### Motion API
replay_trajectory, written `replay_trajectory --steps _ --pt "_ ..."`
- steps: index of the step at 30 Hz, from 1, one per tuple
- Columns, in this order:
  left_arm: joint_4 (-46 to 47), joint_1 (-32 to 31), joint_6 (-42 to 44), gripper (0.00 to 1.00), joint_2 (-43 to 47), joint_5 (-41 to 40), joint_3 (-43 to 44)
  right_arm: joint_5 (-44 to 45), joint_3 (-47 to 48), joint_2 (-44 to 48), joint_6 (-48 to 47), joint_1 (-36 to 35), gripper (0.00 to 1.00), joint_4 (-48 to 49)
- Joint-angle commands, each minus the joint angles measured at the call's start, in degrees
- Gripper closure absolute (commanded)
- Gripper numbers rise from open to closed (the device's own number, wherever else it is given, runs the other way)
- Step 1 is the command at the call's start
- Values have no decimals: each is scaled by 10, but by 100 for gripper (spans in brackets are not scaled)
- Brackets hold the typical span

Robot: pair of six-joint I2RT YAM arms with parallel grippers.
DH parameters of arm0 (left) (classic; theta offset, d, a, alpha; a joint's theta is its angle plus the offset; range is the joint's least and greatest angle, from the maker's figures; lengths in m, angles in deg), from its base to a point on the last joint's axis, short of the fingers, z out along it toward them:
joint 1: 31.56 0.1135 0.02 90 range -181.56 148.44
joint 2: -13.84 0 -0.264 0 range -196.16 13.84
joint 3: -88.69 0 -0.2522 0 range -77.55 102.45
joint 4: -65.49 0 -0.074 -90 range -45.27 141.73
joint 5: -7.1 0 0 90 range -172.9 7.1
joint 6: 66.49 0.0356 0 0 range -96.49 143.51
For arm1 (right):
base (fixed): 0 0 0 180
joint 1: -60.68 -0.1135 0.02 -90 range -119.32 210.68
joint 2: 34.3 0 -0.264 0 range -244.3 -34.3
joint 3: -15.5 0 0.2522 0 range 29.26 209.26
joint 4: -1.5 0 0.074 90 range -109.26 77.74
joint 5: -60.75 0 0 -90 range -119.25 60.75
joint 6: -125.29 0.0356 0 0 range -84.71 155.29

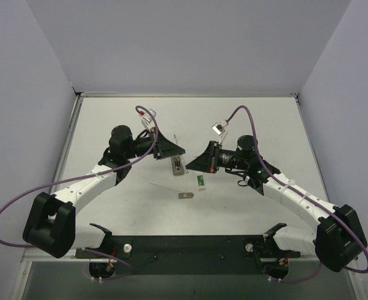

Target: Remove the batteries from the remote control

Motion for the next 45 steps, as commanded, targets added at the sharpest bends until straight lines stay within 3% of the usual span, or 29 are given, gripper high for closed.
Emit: replay_trajectory --steps 1,2,3,6,8,11,14,16,19,24,45 --pt "77 7 -47 100 9 2 -11 51 32 33 -78 -4 98 -53" --pt "80 8 -57 100 11 -3 -17 72 39 40 -127 -7 91 -69" --pt "89 9 -80 100 13 -8 -22 98 40 60 -161 -12 76 -87" --pt "105 14 -137 100 24 -39 -38 199 28 104 -311 -56 54 -84" --pt "103 18 -165 100 34 -60 -43 277 18 120 -391 -92 51 -68" --pt "72 21 -215 100 50 -78 -45 317 -26 143 -535 -120 50 -14" --pt "73 20 -266 100 69 -101 -53 327 -123 159 -700 -146 49 177" --pt "68 21 -299 100 82 -120 -59 335 -148 159 -745 -150 48 219" --pt "55 21 -342 100 110 -141 -77 326 -138 163 -761 -159 50 210" --pt "52 19 -391 100 118 -142 -99 349 -137 149 -788 -188 54 277" --pt "128 18 -443 100 103 -120 -145 356 -67 73 -811 -254 71 289"
